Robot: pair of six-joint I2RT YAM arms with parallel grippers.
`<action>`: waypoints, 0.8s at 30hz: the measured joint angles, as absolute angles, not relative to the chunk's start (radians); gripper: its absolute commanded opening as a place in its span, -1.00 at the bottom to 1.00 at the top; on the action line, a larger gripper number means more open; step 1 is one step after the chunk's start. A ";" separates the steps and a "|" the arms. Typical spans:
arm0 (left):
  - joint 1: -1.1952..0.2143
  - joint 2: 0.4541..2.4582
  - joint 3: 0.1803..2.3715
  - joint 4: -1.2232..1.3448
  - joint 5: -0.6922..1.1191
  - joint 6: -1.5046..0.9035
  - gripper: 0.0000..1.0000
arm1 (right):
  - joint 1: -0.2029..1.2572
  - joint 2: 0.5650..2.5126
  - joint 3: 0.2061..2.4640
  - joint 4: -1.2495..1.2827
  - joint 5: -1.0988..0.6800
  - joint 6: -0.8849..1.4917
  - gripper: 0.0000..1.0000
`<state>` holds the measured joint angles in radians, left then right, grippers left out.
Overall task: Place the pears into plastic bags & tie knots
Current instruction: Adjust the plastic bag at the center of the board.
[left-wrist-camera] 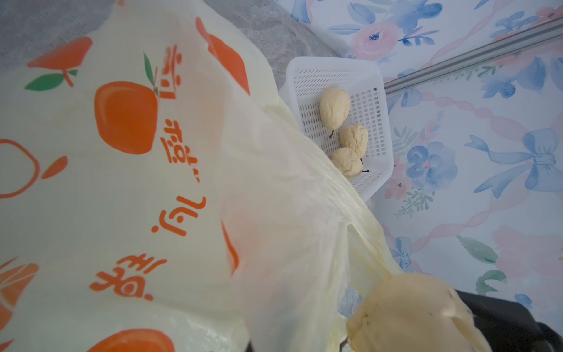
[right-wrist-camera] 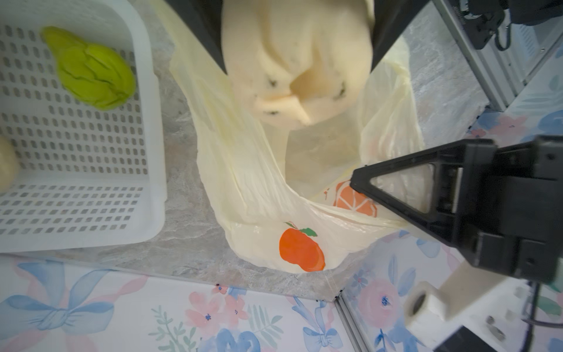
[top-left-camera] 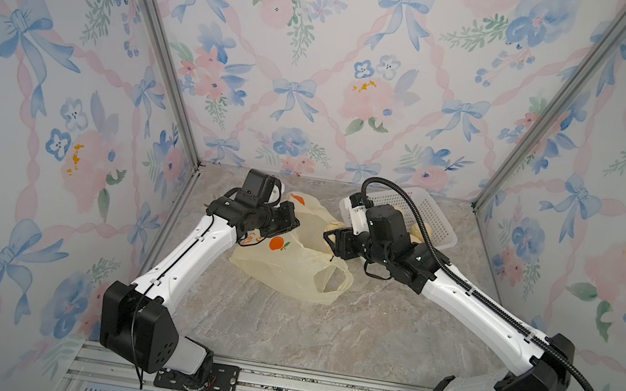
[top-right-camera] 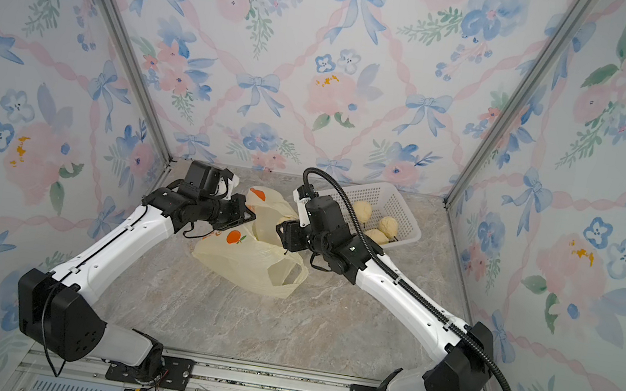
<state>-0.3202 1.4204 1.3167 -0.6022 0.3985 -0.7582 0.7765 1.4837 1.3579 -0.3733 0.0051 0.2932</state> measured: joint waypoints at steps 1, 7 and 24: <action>-0.320 1.420 1.316 -0.602 0.406 -0.756 -1.00 | 0.771 1.491 1.353 -0.363 0.006 0.275 0.09; -0.320 1.422 1.301 -0.602 0.446 -0.743 -1.00 | 0.760 1.533 1.338 -0.301 -0.044 0.175 0.05; -0.356 1.450 1.298 -0.602 0.469 -0.737 -1.00 | 0.820 1.890 1.344 -0.015 -0.015 0.311 0.04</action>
